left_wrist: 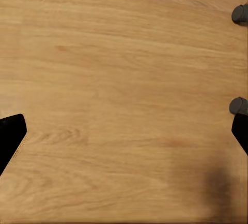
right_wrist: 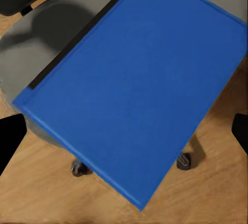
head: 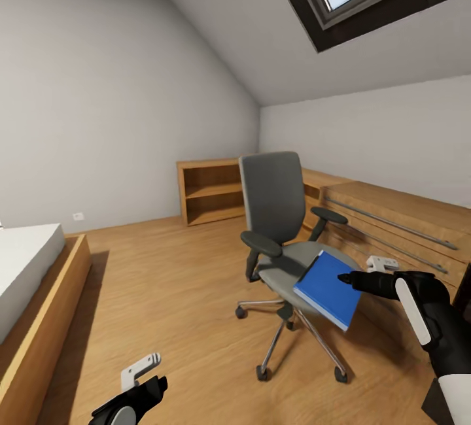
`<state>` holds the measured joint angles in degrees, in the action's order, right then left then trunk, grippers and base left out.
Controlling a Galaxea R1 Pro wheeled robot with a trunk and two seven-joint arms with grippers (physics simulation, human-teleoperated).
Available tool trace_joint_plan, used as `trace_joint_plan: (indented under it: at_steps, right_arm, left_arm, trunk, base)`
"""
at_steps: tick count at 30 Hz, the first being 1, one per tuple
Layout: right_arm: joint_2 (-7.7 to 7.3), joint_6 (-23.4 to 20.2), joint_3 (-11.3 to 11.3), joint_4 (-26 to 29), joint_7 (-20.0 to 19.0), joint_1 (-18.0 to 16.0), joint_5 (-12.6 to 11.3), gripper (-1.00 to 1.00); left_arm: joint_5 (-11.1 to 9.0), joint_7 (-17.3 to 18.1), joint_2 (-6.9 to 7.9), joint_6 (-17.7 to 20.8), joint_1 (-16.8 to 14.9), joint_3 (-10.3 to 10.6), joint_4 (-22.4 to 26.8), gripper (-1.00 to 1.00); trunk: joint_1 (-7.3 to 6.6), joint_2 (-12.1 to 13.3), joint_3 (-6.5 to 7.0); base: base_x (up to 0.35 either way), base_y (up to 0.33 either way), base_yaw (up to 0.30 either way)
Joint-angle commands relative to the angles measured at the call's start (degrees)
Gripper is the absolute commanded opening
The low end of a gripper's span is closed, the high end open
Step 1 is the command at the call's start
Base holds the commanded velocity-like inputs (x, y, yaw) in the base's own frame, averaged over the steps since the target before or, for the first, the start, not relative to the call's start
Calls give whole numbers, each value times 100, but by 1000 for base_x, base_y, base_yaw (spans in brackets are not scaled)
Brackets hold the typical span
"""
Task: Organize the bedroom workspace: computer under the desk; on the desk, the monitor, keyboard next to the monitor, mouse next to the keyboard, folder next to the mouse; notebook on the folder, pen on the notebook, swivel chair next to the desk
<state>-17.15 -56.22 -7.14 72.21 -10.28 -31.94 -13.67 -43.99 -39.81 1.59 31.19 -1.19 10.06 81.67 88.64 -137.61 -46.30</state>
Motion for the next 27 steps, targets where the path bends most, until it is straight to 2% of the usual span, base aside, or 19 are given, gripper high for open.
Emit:
trace_joint_plan:
  at_steps: [1, 8, 27]
  right_arm:
    - [1, -28, -7, 4, -35, -6, 22, 100]
    - [1, -29, -7, 4, -35, -6, 17, 100]
    - [20, -13, -2, -12, -43, -6, 7, 100]
  left_arm:
    - [-48, -53, 5, 1, -4, 13, 6, 100]
    - [-48, -53, 2, 1, -4, 15, 5, 100]
    - [-54, -52, 8, 1, -5, 6, 14, 100]
  trunk:
    - [-3, -3, 1]
    - [-3, -3, 49]
    - [-3, -3, 150]
  base:
    - [-161, 270, -207]
    - [-67, 137, -212]
    - [-4, 9, -206]
